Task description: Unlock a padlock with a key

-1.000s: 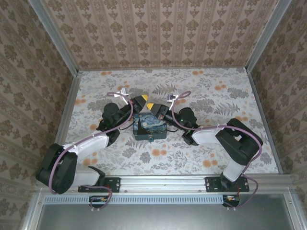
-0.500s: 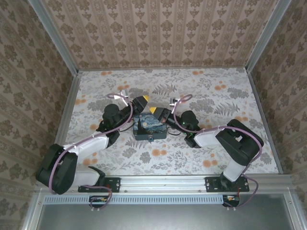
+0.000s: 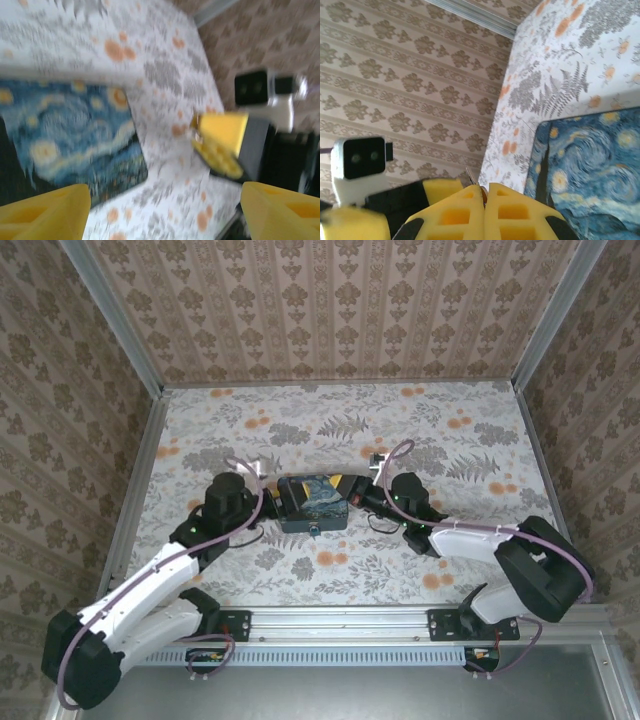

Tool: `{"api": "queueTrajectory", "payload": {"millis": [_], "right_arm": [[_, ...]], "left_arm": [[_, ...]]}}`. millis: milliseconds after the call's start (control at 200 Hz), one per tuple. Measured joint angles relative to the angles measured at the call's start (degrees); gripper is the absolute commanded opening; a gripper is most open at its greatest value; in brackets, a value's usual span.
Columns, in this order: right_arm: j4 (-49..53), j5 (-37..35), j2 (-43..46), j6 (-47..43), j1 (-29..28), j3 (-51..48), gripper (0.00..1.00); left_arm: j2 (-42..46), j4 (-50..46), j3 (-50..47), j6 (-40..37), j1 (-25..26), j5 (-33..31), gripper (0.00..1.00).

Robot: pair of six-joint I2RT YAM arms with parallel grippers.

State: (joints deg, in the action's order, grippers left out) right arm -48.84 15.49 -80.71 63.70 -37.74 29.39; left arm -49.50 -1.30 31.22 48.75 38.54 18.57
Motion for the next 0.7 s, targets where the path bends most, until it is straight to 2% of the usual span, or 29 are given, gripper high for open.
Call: {"api": "queueTrajectory", "payload": {"millis": [130, 240, 430, 700], "right_arm": [[5.5, 0.0, 0.0, -0.9, -1.2, 0.0, 0.0], [6.1, 0.0, -1.7, -1.0, -2.5, 0.0, 0.0], [6.3, -0.1, -6.8, -0.9, -4.2, 0.0, 0.0], [5.7, -1.1, -8.5, -1.0, -4.3, 0.6, 0.0]], "left_arm": [[2.8, -3.2, -6.4, -0.9, 5.7, -1.6, 0.79], [1.8, -2.8, -12.0, -1.0, 8.7, -3.7, 0.79], [-4.0, 1.8, -14.4, -3.3, 9.6, -6.4, 0.79], [-6.1, 9.3, -14.7, -7.3, 9.8, -9.9, 0.78]]}}
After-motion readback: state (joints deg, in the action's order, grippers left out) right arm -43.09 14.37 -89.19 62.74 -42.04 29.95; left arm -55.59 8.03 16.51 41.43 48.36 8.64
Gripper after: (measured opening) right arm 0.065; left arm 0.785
